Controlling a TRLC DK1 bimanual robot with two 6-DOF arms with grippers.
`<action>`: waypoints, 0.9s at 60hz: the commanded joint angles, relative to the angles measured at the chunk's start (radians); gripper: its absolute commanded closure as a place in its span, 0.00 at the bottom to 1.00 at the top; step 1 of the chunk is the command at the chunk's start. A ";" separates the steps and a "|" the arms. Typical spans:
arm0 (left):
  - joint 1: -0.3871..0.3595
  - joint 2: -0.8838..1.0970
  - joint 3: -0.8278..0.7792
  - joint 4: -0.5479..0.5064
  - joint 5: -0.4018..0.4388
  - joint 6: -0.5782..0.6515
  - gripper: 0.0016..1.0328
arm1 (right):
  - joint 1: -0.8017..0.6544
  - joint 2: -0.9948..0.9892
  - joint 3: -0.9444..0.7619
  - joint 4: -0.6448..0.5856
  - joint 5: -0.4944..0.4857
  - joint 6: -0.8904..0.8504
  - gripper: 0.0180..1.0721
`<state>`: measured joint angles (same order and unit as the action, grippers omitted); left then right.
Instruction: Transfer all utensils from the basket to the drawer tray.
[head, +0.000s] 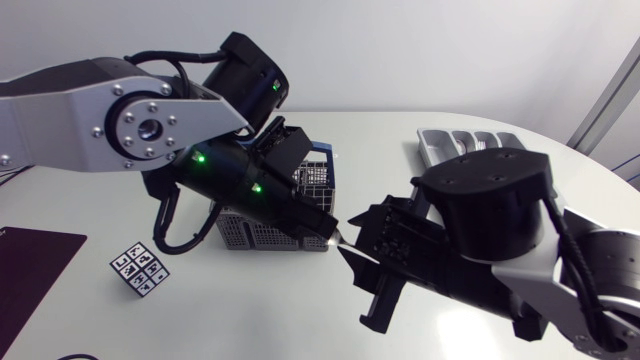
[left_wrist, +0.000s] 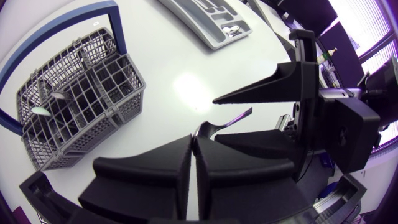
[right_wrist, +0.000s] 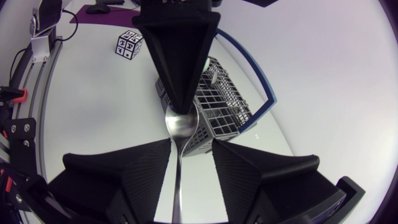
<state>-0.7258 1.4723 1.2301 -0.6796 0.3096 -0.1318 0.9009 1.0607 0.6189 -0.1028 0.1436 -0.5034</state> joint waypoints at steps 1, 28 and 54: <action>0.016 0.019 0.045 -0.015 0.013 -0.025 0.97 | 0.004 0.025 -0.033 0.014 0.010 -0.027 0.63; 0.022 0.049 0.062 -0.031 0.031 -0.025 0.97 | -0.010 0.045 -0.033 0.022 0.010 -0.047 0.85; 0.040 0.016 0.074 -0.035 0.074 -0.035 0.65 | -0.010 0.067 -0.030 -0.015 -0.004 -0.040 0.95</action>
<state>-0.6979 1.5063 1.2644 -0.7197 0.3542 -0.1394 0.8948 1.1065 0.6048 -0.0959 0.1497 -0.5396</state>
